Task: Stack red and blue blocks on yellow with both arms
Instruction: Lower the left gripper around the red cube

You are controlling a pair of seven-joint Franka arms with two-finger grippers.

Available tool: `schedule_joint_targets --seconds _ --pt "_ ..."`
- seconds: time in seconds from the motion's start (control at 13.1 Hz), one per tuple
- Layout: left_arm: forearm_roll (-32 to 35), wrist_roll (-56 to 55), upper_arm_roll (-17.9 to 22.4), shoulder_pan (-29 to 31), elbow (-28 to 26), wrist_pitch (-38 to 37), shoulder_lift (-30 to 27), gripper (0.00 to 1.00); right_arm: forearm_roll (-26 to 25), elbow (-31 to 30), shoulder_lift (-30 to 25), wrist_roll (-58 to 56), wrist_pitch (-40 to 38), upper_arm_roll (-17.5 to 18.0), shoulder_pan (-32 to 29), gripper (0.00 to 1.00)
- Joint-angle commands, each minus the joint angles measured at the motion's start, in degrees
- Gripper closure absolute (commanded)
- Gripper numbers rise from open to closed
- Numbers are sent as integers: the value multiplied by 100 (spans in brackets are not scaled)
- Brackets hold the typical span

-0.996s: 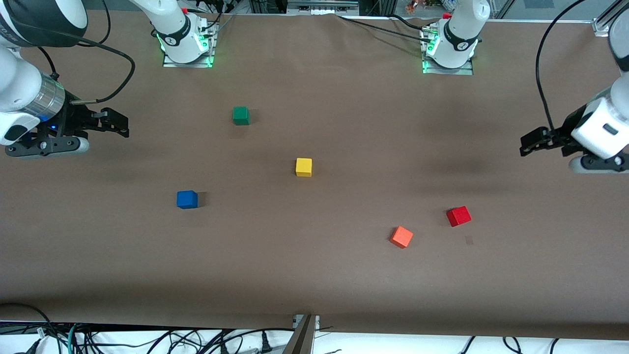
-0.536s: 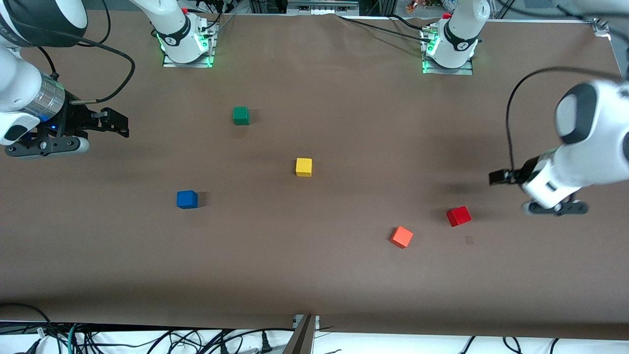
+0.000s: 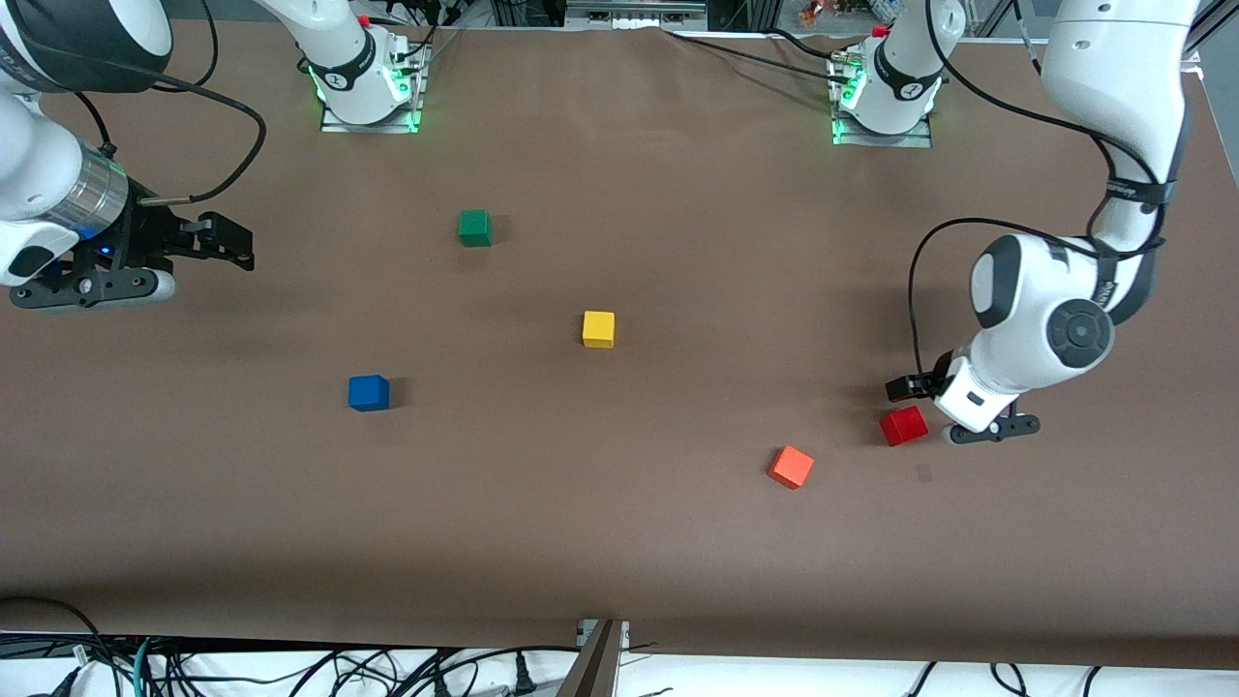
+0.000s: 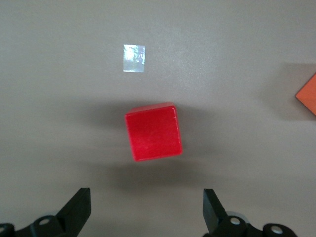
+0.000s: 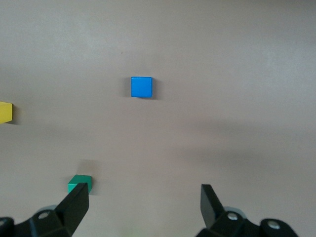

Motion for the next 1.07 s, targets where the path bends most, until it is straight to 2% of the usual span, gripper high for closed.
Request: schedule_joint_targets --seconds 0.0,0.38,0.77,0.92,1.0 --pt "-102 -299 42 -141 -554 777 37 0 93 100 26 -109 -53 38 -74 0" --pt "-102 -597 16 -150 -476 1411 380 0 93 100 26 -179 -18 38 -74 0" --pt "-111 -783 16 -150 -275 1412 398 1 93 100 26 -188 -17 38 -74 0" --pt "-111 -809 16 -133 -239 1403 398 29 93 100 26 -188 -17 38 -74 0" --pt "-111 -809 16 -124 -230 1403 398 39 93 100 26 -188 -17 38 -74 0"
